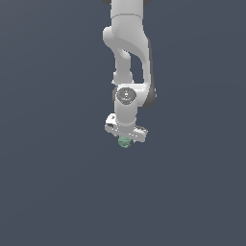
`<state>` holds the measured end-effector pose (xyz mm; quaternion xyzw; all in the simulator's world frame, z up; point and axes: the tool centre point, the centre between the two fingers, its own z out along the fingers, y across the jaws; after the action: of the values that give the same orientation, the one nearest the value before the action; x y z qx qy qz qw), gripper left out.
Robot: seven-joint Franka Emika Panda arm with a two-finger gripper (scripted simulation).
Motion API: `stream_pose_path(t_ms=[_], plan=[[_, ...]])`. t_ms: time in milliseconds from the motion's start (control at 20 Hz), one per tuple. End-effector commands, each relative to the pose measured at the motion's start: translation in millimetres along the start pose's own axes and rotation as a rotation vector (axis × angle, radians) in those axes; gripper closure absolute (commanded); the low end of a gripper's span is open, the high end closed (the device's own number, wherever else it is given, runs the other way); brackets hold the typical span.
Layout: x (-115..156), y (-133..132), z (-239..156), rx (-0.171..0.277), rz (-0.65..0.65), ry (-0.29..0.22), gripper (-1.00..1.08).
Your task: Pick up the object and move it to a goal position.
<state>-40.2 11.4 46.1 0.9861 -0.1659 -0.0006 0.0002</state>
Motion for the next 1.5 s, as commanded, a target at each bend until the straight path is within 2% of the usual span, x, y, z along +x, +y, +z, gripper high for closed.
stream_pose_path(t_ms=[0, 100, 150, 900, 1150, 1450], plan=[[0.7, -0.2, 5.2, 0.001, 0.001, 0.001, -0.92], [1.0, -0.4, 6.1, 0.001, 0.001, 0.001, -0.92], [1.0, -0.4, 6.1, 0.001, 0.001, 0.001, 1.08], [-1.0, -4.3, -1.3, 0.001, 0.0, 0.001, 1.08], [-6.7, -15.3, -21.6, 0.001, 0.0, 0.001, 1.08], [-18.5, -38.5, -65.2, 0.0, 0.001, 0.002, 1.08]])
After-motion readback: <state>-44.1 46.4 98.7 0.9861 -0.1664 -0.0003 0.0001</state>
